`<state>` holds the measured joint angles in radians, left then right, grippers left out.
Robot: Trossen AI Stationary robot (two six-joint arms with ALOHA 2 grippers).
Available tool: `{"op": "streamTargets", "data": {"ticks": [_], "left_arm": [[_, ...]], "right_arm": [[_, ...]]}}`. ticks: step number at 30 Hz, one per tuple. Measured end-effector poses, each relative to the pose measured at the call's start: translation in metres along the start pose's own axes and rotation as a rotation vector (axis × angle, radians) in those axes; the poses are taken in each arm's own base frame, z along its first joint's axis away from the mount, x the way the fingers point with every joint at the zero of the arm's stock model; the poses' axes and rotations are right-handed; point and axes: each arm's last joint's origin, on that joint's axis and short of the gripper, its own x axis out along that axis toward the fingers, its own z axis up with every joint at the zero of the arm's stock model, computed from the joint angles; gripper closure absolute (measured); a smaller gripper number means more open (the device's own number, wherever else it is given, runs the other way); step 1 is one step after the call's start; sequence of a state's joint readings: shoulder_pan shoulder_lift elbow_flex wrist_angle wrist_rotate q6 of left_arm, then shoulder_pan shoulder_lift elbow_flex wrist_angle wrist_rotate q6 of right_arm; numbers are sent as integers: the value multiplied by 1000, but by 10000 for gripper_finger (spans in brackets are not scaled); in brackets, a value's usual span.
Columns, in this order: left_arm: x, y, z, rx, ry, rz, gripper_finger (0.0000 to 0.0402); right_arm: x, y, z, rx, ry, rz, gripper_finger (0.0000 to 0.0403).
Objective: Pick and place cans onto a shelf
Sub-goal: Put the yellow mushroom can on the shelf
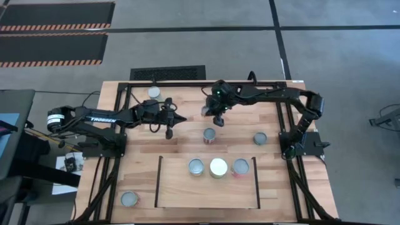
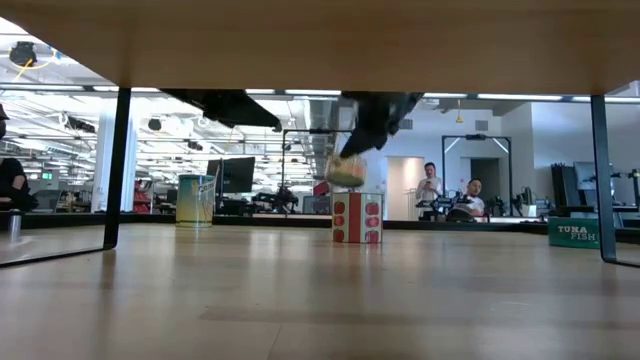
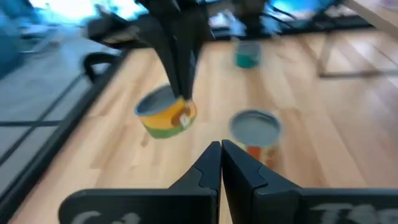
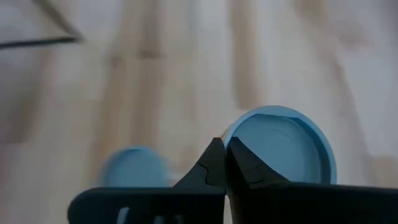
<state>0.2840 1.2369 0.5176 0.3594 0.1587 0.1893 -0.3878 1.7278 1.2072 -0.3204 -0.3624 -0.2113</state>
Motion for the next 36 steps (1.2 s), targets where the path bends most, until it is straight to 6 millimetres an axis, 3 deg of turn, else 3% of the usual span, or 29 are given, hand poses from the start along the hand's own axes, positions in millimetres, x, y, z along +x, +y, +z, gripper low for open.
{"op": "streamTargets", "data": {"ticks": [8, 16, 22, 36], "left_arm": [[1, 5, 32, 121, 95, -66, 387], [9, 6, 49, 224, 140, -144, 304], [23, 4, 56, 316, 132, -187, 260], [45, 3, 74, 336, 87, -405, 260]], "right_arm": [[-15, 24, 13, -61, -27, 273, 393], [-21, 38, 29, -140, -104, 434, 393], [-20, 44, 29, -171, -116, 499, 394], [-19, 52, 29, -233, -116, 531, 393]]}}
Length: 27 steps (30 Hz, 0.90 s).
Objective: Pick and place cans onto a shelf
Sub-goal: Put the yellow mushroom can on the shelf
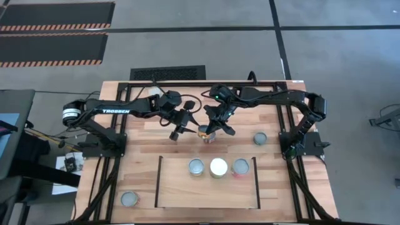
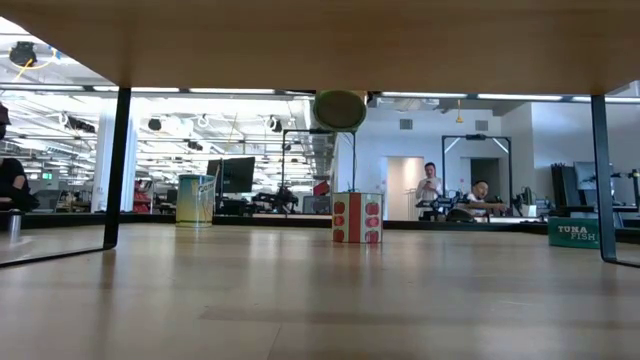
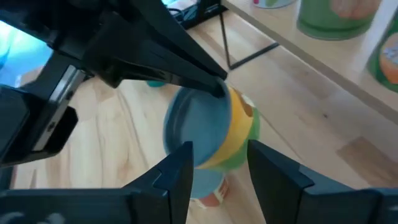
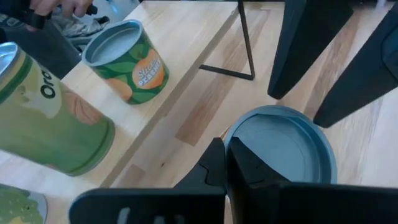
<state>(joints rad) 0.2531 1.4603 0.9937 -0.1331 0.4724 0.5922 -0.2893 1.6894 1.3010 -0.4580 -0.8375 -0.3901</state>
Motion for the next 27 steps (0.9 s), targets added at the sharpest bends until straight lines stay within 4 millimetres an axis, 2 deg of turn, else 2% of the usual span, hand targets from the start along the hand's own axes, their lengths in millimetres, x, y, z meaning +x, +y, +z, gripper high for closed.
{"op": "streamTargets", "data": {"ticks": [19, 22, 27], "left_arm": [[3, -9, 5, 30, -27, -91, 261], [3, -10, 6, 37, -30, -98, 275], [3, -11, 6, 65, -35, -104, 329]], "right_arm": [[7, 5, 10, -114, -65, 32, 393], [7, 5, 11, -118, -69, 31, 393], [7, 4, 11, -120, -70, 29, 393]]}}
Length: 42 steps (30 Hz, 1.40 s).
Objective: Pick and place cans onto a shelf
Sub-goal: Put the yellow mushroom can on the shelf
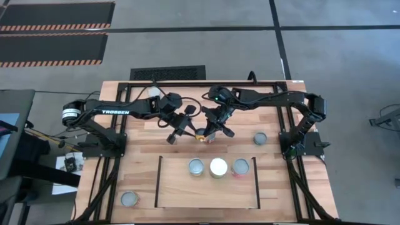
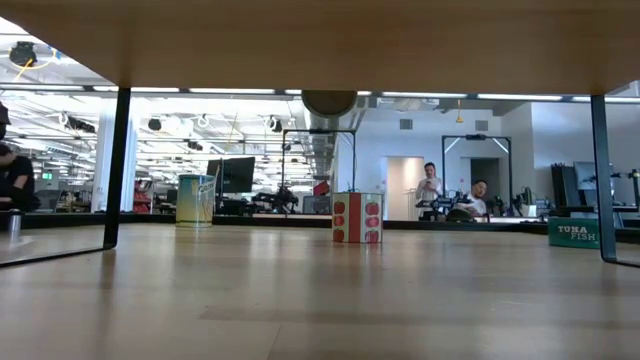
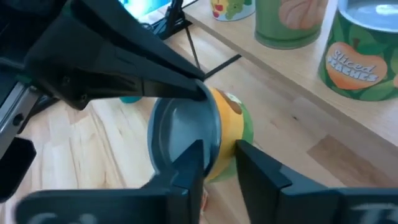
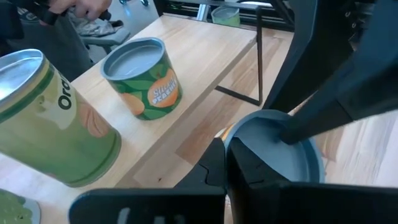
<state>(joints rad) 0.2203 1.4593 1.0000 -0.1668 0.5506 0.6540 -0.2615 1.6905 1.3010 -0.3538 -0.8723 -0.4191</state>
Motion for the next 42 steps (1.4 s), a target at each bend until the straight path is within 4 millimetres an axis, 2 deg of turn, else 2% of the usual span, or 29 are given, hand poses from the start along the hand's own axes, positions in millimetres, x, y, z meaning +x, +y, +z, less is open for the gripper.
{"op": "streamTargets", "data": {"ticks": [6, 10, 16, 20, 24, 28, 32, 35, 42], "left_arm": [[0, -1, 0, 36, -12, -18, 391], [0, -1, 0, 38, -15, -26, 394], [0, -1, 0, 30, -4, -13, 400], [-3, 0, 1, 33, 10, 23, 401], [-11, -3, 5, 20, 22, 43, 401], [-23, -10, 13, 3, 43, 71, 401], [-35, -23, 26, -21, 53, 89, 401], [-39, -37, 34, -52, 93, 99, 401], [-45, -66, 70, -112, 245, 106, 401]], "right_arm": [[0, 0, 1, -13, -8, -2, 391], [1, 0, 2, -22, -10, -7, 370], [1, 1, 5, -27, 8, -61, 305], [-14, 11, 17, -56, 12, -147, 263], [-42, 25, 36, -76, 8, -239, 247], [-71, 46, 43, -97, 75, -387, 272], [-95, 63, 40, -78, 141, -481, 338], [-103, 68, 23, -64, 137, -506, 389], [-103, 70, -27, -20, 1, -611, 390]]}}
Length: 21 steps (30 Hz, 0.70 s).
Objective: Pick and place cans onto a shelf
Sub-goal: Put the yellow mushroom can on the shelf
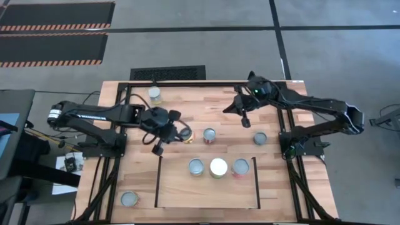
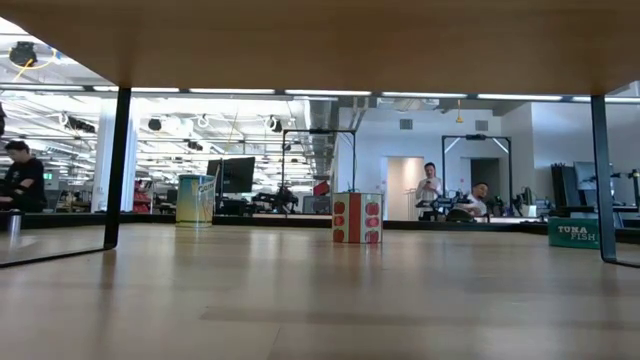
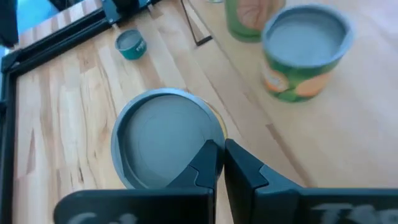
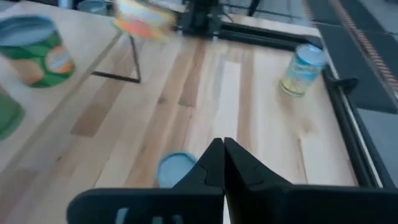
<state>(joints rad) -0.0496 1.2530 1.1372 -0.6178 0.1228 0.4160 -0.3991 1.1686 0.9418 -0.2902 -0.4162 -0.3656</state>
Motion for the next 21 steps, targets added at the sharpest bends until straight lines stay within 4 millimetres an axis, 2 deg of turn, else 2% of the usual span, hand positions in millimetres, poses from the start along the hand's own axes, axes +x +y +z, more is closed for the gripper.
{"op": "streamTargets", "data": {"ticks": [5, 10, 14, 21], "left_arm": [[-16, -21, 17, -107, 88, 2, 401], [-21, -43, 26, -229, 98, -40, 401], [-7, -64, 30, -268, 146, -70, 401], [10, -88, 32, -342, 216, -51, 401]], "right_arm": [[-8, 6, -16, 34, -62, -37, 395], [-18, 13, -16, 27, -95, -44, 391], [-22, 13, -13, 14, -122, -52, 396], [-22, 13, -12, 6, -135, -57, 391]]}}
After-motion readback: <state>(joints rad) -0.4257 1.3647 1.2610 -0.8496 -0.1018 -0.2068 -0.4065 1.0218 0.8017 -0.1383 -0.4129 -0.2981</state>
